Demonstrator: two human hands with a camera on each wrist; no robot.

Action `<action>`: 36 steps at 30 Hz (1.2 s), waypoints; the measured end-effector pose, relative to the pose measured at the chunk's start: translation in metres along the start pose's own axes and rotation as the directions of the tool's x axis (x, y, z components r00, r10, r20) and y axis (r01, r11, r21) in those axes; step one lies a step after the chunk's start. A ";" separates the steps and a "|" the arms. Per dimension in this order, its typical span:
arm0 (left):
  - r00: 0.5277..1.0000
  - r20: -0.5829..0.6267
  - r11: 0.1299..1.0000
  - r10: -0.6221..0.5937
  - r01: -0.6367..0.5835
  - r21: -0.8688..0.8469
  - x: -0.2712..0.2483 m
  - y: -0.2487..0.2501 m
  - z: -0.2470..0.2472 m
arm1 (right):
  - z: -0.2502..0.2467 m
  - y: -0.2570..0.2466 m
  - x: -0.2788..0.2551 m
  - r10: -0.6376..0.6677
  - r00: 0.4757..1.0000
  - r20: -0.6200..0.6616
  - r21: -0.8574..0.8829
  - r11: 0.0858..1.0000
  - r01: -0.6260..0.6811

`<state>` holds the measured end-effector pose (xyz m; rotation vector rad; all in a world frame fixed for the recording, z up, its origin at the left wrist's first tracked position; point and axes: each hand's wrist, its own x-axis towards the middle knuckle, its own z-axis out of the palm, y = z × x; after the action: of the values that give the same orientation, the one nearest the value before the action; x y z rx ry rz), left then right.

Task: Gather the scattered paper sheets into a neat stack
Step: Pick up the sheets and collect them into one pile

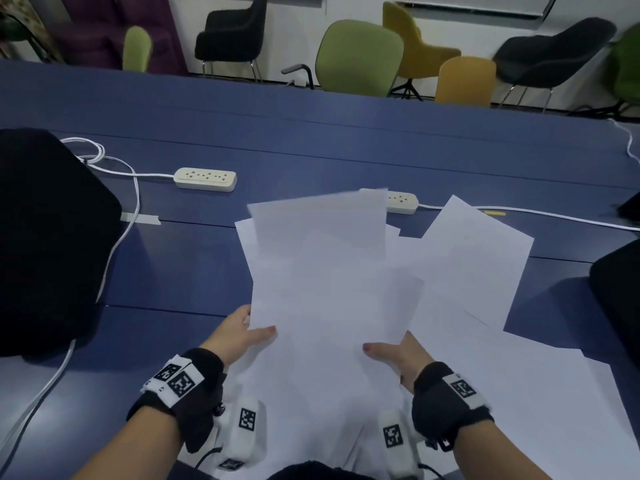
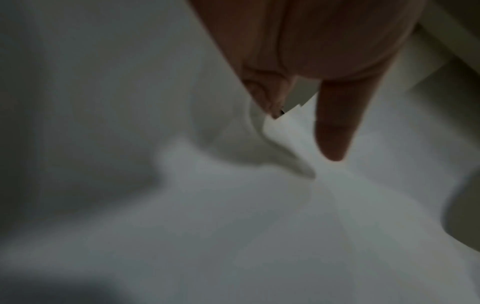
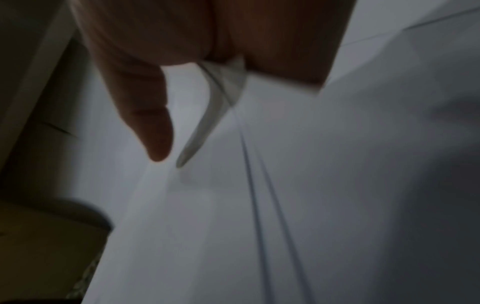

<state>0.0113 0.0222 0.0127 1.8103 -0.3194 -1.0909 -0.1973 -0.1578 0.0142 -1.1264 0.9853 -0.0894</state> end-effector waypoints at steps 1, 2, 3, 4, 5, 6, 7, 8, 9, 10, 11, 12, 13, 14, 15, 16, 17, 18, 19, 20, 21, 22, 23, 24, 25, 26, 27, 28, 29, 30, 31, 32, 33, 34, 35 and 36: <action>1.000 0.008 1.000 0.000 0.000 0.001 -0.001 -0.002 0.001 | -0.001 0.005 0.002 -0.005 1.000 -0.016 -0.024 1.000 0.004; 1.000 0.002 0.999 0.001 -0.001 -0.032 -0.003 -0.004 0.001 | -0.002 0.006 0.000 0.006 1.000 -0.026 -0.015 1.000 -0.007; 1.000 -0.012 0.997 0.007 -0.008 -0.079 -0.007 -0.004 0.002 | -0.003 0.007 -0.003 0.010 1.000 -0.021 0.009 1.000 -0.010; 1.000 -0.023 0.990 0.011 -0.014 -0.137 -0.009 -0.005 0.001 | -0.004 0.008 -0.005 0.019 1.000 -0.012 0.029 0.999 -0.018; 1.000 -0.024 0.982 0.012 -0.016 -0.187 -0.009 -0.005 0.001 | -0.004 0.010 -0.007 0.024 1.000 0.011 0.031 0.999 -0.025; 1.000 0.002 0.977 0.004 -0.003 -0.214 -0.010 -0.006 0.003 | -0.003 0.010 -0.011 0.030 0.999 0.017 0.027 0.999 -0.030; 1.000 0.021 0.977 -0.005 0.009 -0.211 -0.012 -0.004 0.002 | -0.003 0.011 -0.012 0.026 1.000 0.015 0.031 0.999 -0.027; 0.997 0.070 0.981 -0.023 0.036 -0.190 -0.012 -0.002 0.002 | -0.003 0.010 -0.015 0.021 1.000 0.006 0.044 0.999 -0.021; 0.990 0.136 0.983 -0.044 0.066 -0.169 -0.014 0.000 0.001 | -0.004 0.011 -0.018 0.010 1.000 0.015 0.052 0.999 -0.011; 0.980 0.190 0.985 -0.056 0.085 -0.150 -0.013 0.000 -0.002 | -0.004 0.008 -0.023 0.010 0.999 0.032 0.063 0.998 -0.012; 0.974 0.214 0.987 -0.079 0.105 -0.117 -0.011 0.001 -0.004 | -0.004 0.008 -0.027 0.018 0.999 0.032 0.049 0.999 -0.019; 0.969 0.235 0.985 -0.078 0.111 -0.132 -0.009 0.002 -0.005 | -0.003 0.004 -0.035 0.018 0.999 0.033 0.020 1.000 -0.019; 0.968 0.241 0.977 -0.068 0.114 -0.182 -0.006 0.002 -0.006 | -0.006 0.006 -0.035 -0.003 1.000 0.018 -0.010 1.000 0.003; 0.965 0.257 0.972 -0.054 0.110 -0.209 -0.001 -0.001 -0.005 | -0.005 0.005 -0.037 -0.023 1.000 0.009 -0.024 0.999 0.024; 0.968 0.247 0.978 -0.044 0.092 -0.188 0.000 0.003 0.001 | -0.007 0.008 -0.035 -0.047 0.999 -0.019 -0.072 0.996 0.046; 0.972 0.233 0.986 -0.020 0.058 -0.155 0.003 0.004 0.008 | -0.007 0.008 -0.036 -0.090 0.994 -0.069 -0.120 0.989 0.082; 0.984 0.177 0.993 0.011 0.010 -0.116 0.005 0.004 0.014 | -0.010 0.012 -0.034 -0.151 0.978 -0.142 -0.176 0.976 0.125; 0.989 0.141 0.994 0.037 -0.022 -0.106 0.006 0.006 0.023 | -0.015 0.015 -0.034 -0.209 0.946 -0.248 -0.230 0.961 0.152; 0.993 0.095 0.994 0.064 -0.055 -0.090 0.006 0.009 0.031 | -0.023 0.018 -0.033 -0.260 0.888 -0.379 -0.273 0.948 0.161; 0.991 0.097 0.993 0.087 -0.078 -0.090 0.006 0.010 0.039 | -0.033 0.020 -0.034 -0.309 0.810 -0.498 -0.311 0.936 0.166; 0.991 0.082 0.992 0.109 -0.104 -0.070 0.006 0.011 0.045 | -0.045 0.024 -0.034 -0.353 0.729 -0.587 -0.376 0.916 0.141; 0.991 0.092 0.992 0.101 -0.094 -0.079 0.007 0.009 0.047 | -0.057 0.025 -0.037 -0.374 0.659 -0.653 -0.451 0.890 0.058; 0.993 0.077 0.995 0.088 -0.084 -0.062 0.011 0.005 0.046 | -0.072 0.032 -0.038 -0.360 0.618 -0.699 -0.510 0.857 -0.077; 0.994 0.086 0.996 0.069 -0.063 -0.064 0.017 0.000 0.046 | -0.084 0.034 -0.042 -0.294 0.607 -0.738 -0.526 0.815 -0.244; 0.996 0.071 0.998 0.049 -0.045 -0.052 0.021 -0.001 0.048 | -0.095 0.040 -0.045 -0.182 0.608 -0.773 -0.496 0.771 -0.399; 0.998 0.066 0.999 0.014 -0.011 -0.047 0.024 -0.004 0.052 | -0.102 0.044 -0.049 -0.068 0.608 -0.791 -0.454 0.731 -0.510; 0.998 0.064 1.000 -0.002 0.003 -0.016 0.021 0.001 0.059 | -0.105 0.048 -0.052 0.023 0.618 -0.786 -0.425 0.706 -0.567; 0.997 0.074 1.000 -0.015 0.014 0.003 0.017 0.005 0.066 | -0.104 0.052 -0.053 0.081 0.641 -0.763 -0.421 0.691 -0.588; 0.997 0.072 1.000 -0.005 0.004 0.017 0.011 0.010 0.074 | -0.101 0.055 -0.053 0.092 0.672 -0.735 -0.451 0.674 -0.585; 0.995 0.094 1.000 -0.025 0.025 0.010 0.005 0.016 0.082 | -0.096 0.058 -0.050 0.083 0.711 -0.698 -0.506 0.646 -0.572; 0.997 0.078 1.000 0.009 -0.010 0.008 0.000 0.023 0.087 | -0.089 0.060 -0.047 0.058 0.754 -0.654 -0.570 0.618 -0.542; 0.997 0.072 1.000 -0.005 0.003 0.027 0.002 0.022 0.087 | -0.081 0.059 -0.044 0.027 0.797 -0.603 -0.625 0.605 -0.493; 0.997 0.073 0.999 0.016 -0.018 0.032 0.004 0.021 0.087 | -0.074 0.059 -0.042 -0.011 0.836 -0.549 -0.666 0.610 -0.429; 0.998 0.065 0.999 0.006 -0.008 0.035 0.012 0.016 0.082 | -0.070 0.056 -0.042 -0.053 0.867 -0.495 -0.679 0.647 -0.347; 0.998 0.064 0.999 -0.006 0.002 0.054 0.015 0.015 0.079 | -0.069 0.053 -0.044 -0.102 0.882 -0.460 -0.634 0.733 -0.246; 0.998 0.055 0.999 -0.011 0.008 0.048 0.021 0.012 0.074 | -0.072 0.051 -0.048 -0.157 0.874 -0.459 -0.540 0.831 -0.134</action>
<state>-0.0323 -0.0411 0.0018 1.8281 -0.3730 -1.1505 -0.2962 -0.1597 -0.0023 -1.7037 1.5217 -0.1009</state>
